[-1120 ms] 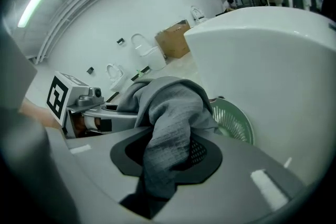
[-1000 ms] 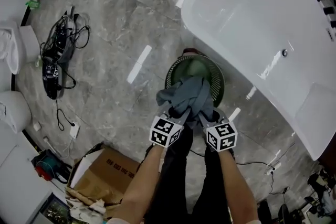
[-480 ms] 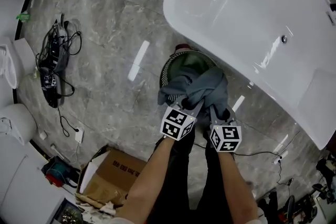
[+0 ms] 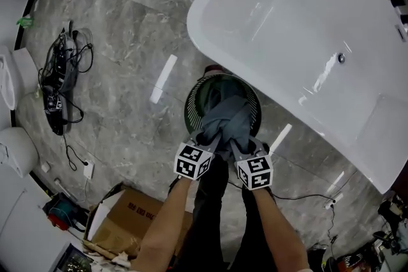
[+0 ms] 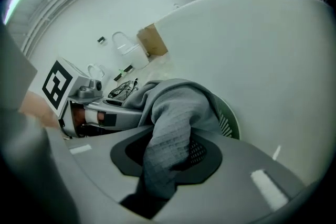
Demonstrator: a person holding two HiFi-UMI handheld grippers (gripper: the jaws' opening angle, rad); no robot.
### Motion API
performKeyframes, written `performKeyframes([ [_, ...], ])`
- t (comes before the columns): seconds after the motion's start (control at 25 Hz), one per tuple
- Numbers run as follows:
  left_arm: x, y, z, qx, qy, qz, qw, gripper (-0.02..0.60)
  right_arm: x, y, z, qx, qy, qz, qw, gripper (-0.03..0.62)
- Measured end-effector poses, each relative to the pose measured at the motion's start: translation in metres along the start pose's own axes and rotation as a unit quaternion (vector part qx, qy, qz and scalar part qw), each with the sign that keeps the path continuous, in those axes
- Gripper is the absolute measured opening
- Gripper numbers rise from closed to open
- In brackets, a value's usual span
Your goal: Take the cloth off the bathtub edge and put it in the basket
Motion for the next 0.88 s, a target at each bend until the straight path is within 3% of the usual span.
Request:
performKeyframes([
  [0.24,-0.015,-0.028,0.046,0.024,0.031,-0.005,0.9992,0.123,-0.057,-0.014,-0.003,0.03,0.012,0.013,0.999,0.094],
  [0.4,-0.027,-0.034,0.062,0.029,0.038,-0.017,0.9987,0.123,-0.078,-0.017,-0.013,0.039,-0.004,0.004,0.999,0.094],
  [0.56,-0.026,-0.033,0.064,0.036,0.033,-0.028,0.9984,0.124,-0.08,-0.02,-0.026,0.041,-0.035,0.009,0.998,0.107],
  [0.68,-0.019,-0.039,0.061,0.045,0.032,-0.025,0.9982,0.135,-0.07,-0.015,-0.038,0.025,-0.061,0.014,0.998,0.154],
  [0.88,0.0,-0.035,0.055,0.05,0.032,-0.026,0.9979,0.143,-0.046,0.0,-0.037,0.036,-0.073,0.009,0.997,0.161],
])
Point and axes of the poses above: the fingertips, and each gripper's own axes: x backward along the fingers, z to its left, y out of its top, the point moved 1 cm from there along x, backward along the fingers, and after that the axes turned 1 degree about y, right-handed, at the moved point
